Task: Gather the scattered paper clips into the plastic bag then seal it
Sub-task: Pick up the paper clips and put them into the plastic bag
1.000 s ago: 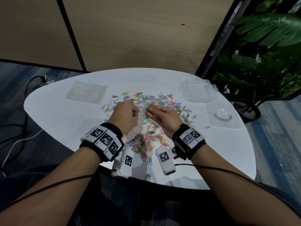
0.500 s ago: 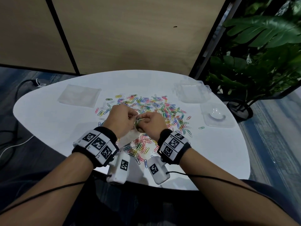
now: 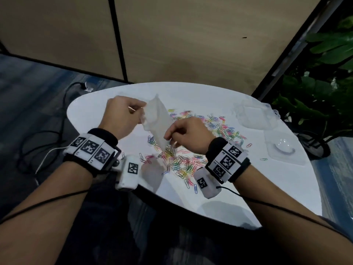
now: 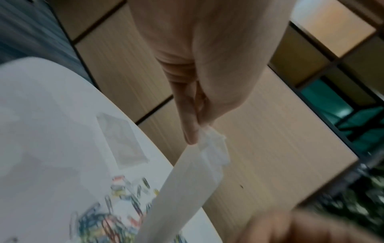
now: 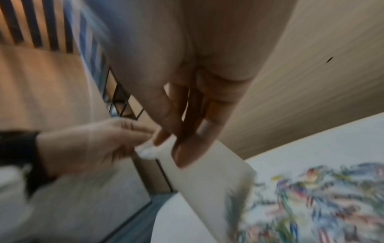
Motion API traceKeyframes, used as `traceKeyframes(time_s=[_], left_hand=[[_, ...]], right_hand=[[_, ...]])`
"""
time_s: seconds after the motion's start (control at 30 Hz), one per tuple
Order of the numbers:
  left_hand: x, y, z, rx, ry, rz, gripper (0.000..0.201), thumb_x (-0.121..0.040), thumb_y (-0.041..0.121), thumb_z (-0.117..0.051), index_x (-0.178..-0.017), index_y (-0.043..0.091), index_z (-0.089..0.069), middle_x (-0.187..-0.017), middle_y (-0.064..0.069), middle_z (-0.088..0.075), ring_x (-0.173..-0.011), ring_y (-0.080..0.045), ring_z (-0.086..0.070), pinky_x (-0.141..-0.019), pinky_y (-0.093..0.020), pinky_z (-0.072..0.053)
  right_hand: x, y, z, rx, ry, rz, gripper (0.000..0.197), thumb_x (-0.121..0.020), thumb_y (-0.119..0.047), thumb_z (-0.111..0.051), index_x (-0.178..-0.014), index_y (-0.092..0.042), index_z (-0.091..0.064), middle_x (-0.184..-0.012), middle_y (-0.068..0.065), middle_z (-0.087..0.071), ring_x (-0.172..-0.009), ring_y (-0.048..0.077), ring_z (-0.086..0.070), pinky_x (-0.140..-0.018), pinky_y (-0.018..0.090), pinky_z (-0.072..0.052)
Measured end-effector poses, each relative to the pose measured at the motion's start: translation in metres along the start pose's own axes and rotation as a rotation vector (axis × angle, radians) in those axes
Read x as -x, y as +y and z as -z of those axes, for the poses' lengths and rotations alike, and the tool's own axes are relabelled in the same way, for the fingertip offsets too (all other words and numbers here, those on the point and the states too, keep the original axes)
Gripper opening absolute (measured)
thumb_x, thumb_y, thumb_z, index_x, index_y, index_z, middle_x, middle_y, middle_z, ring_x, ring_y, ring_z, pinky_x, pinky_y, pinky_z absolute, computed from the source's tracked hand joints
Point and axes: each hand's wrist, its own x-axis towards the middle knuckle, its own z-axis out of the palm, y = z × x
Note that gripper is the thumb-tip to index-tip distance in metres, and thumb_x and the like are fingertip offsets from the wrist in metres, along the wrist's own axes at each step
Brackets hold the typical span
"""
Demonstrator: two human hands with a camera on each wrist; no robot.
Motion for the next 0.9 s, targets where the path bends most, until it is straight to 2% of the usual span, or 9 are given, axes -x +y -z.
traceKeyframes(time_s=[0.1, 0.2, 0.33, 0.53, 0.63, 0.7, 0.77, 0.83, 0.9], left_hand=[[0.0, -0.032, 0.036, 0.016, 0.061, 0.061, 0.023, -0.091, 0.004, -0.065, -0.11, 0.009, -0.077, -0.088, -0.01, -0.077, -0.068, -0.017, -0.077, -0.059, -0.005, -0.055], [0.0, -0.057, 0.05, -0.082, 0.036, 0.067, 0.022, -0.091, 0.007, -0.066, -0.109, 0.011, -0.077, -0.088, -0.007, -0.078, -0.07, -0.017, -0.077, -0.07, -0.015, -0.061], [-0.003, -0.067, 0.054, -0.148, 0.012, 0.067, 0.02, -0.091, 0.006, -0.065, -0.106, 0.009, -0.079, -0.082, -0.01, -0.078, -0.073, -0.024, -0.076, -0.085, -0.036, -0.062], [-0.006, -0.065, 0.061, -0.121, 0.008, 0.106, 0.02, -0.09, 0.005, -0.063, -0.104, 0.007, -0.077, -0.081, -0.012, -0.075, -0.072, -0.028, -0.076, -0.081, -0.029, -0.059], [-0.006, -0.065, 0.056, -0.149, -0.02, 0.088, 0.023, -0.089, 0.005, -0.062, -0.105, 0.01, -0.078, -0.086, -0.01, -0.077, -0.077, -0.026, -0.076, -0.09, -0.031, -0.058], [-0.006, -0.064, 0.049, -0.19, -0.045, 0.082, 0.022, -0.089, 0.008, -0.063, -0.105, 0.013, -0.078, -0.088, -0.007, -0.077, -0.081, -0.023, -0.073, -0.093, -0.031, -0.056], [-0.006, -0.062, 0.041, -0.203, -0.083, 0.098, 0.021, -0.09, 0.009, -0.063, -0.105, 0.012, -0.077, -0.09, -0.007, -0.075, -0.071, -0.02, -0.072, -0.082, -0.027, -0.059], [-0.004, -0.061, 0.034, -0.203, -0.138, 0.114, 0.022, -0.09, 0.006, -0.062, -0.106, 0.009, -0.077, -0.089, -0.008, -0.073, -0.058, -0.02, -0.073, -0.07, -0.03, -0.064], [-0.002, -0.058, 0.028, -0.227, -0.184, 0.109, 0.023, -0.089, 0.005, -0.061, -0.106, 0.007, -0.077, -0.087, -0.008, -0.073, -0.058, -0.024, -0.074, -0.065, -0.035, -0.066]], right_hand=[[-0.015, 0.015, -0.067, 0.39, -0.275, 0.088, 0.032, -0.088, -0.009, -0.056, -0.115, -0.015, -0.072, -0.119, 0.007, -0.07, -0.108, 0.021, -0.065, -0.097, 0.032, -0.05], [-0.037, 0.03, -0.137, 0.683, -0.441, 0.218, 0.05, -0.096, -0.016, -0.051, -0.145, -0.013, -0.042, -0.155, 0.012, -0.034, -0.137, 0.028, -0.039, -0.111, 0.038, -0.035], [-0.06, 0.044, -0.197, 1.022, -0.504, 0.364, 0.058, -0.099, -0.026, -0.042, -0.152, -0.014, -0.023, -0.163, 0.012, -0.011, -0.146, 0.03, -0.021, -0.113, 0.047, -0.027], [-0.047, 0.077, -0.179, 1.178, -0.419, 0.311, 0.068, -0.101, -0.042, -0.031, -0.155, -0.006, -0.01, -0.163, 0.013, -0.004, -0.151, 0.031, -0.006, -0.119, 0.056, -0.008], [-0.028, 0.098, -0.149, 1.219, -0.427, 0.167, 0.064, -0.103, -0.041, -0.027, -0.155, -0.012, -0.004, -0.164, 0.01, 0.002, -0.15, 0.038, 0.002, -0.116, 0.065, -0.002], [-0.02, 0.103, -0.135, 1.176, -0.412, 0.097, 0.059, -0.103, -0.03, -0.032, -0.154, -0.014, -0.008, -0.163, 0.011, -0.001, -0.148, 0.043, -0.002, -0.114, 0.065, -0.012], [-0.019, 0.107, -0.124, 1.107, -0.396, 0.104, 0.057, -0.099, -0.014, -0.045, -0.151, -0.011, -0.021, -0.158, 0.017, -0.016, -0.144, 0.043, -0.016, -0.107, 0.057, -0.034], [-0.025, 0.108, -0.12, 1.029, -0.353, 0.168, 0.046, -0.089, 0.0, -0.055, -0.134, -0.004, -0.045, -0.138, 0.02, -0.042, -0.129, 0.038, -0.038, -0.089, 0.046, -0.047], [-0.034, 0.109, -0.119, 0.981, -0.297, 0.182, 0.026, -0.086, 0.006, -0.055, -0.11, -0.002, -0.061, -0.112, 0.017, -0.057, -0.108, 0.034, -0.052, -0.077, 0.042, -0.047]])
